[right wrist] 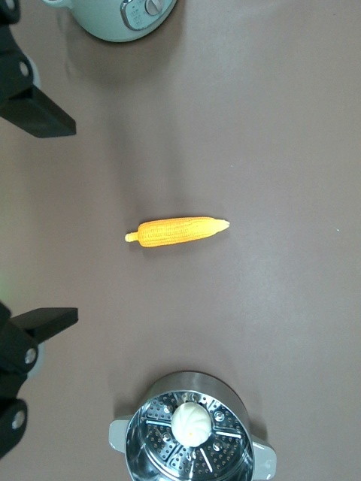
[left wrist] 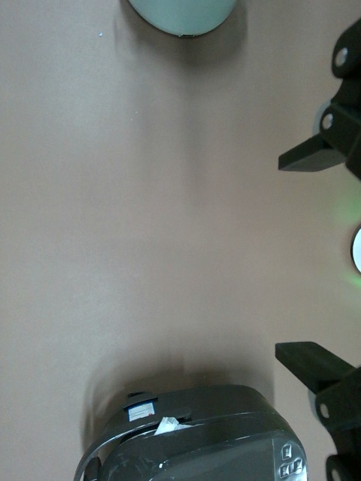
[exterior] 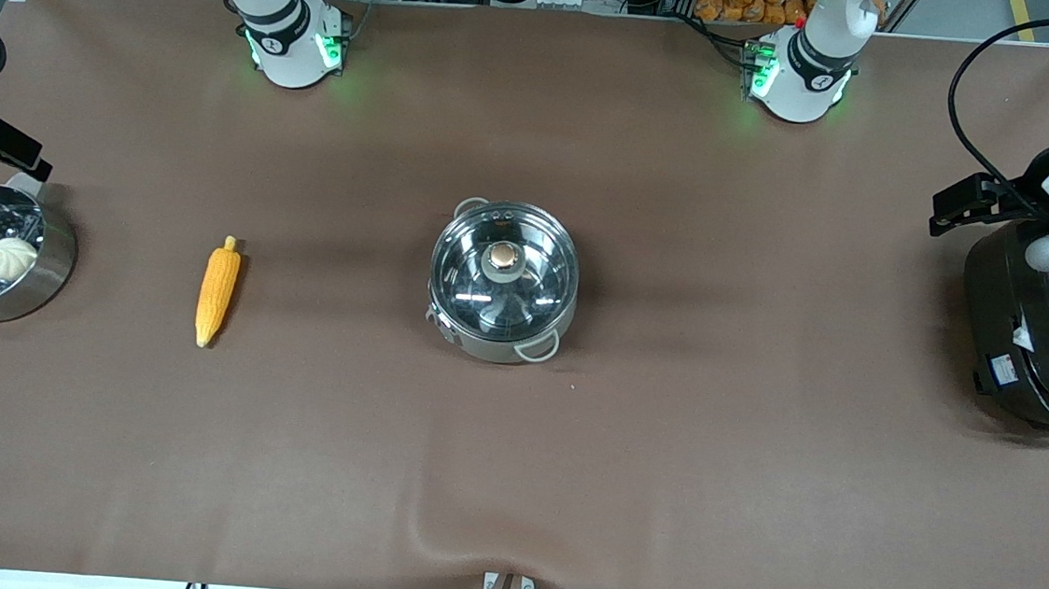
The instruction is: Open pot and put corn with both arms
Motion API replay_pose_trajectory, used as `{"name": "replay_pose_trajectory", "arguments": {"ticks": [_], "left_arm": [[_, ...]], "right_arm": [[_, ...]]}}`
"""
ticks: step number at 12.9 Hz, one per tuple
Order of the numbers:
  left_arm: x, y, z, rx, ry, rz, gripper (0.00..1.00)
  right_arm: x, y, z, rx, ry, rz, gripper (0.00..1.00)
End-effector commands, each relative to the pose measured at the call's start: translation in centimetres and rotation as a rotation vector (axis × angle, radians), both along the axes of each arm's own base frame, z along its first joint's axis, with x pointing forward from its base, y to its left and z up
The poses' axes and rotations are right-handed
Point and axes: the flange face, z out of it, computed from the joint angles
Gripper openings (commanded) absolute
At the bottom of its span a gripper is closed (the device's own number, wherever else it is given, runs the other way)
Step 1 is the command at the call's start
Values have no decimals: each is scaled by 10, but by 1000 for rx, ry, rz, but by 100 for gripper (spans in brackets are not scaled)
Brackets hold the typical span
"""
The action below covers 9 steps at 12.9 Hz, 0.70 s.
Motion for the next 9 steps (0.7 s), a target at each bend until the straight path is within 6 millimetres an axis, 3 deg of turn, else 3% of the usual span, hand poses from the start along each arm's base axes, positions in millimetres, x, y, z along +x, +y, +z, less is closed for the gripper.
{"name": "replay_pose_trajectory", "arguments": {"ticks": [1,6,7,9], "left_arm": [[-5,1,6,-6,3,17,100],[-2,-13,-1,-2,20,-15,100],[3,-28,-12,-11,39,-23,100],[17,-91,-27,-24,36,63,100]], "right_arm": [[1,-2,4,-4,-8,-6,100],[1,0,3,-2,-7,-3,100],[2,0,1,-2,-5,-4,100],[7,2,-10,-2,1,0,100]]}}
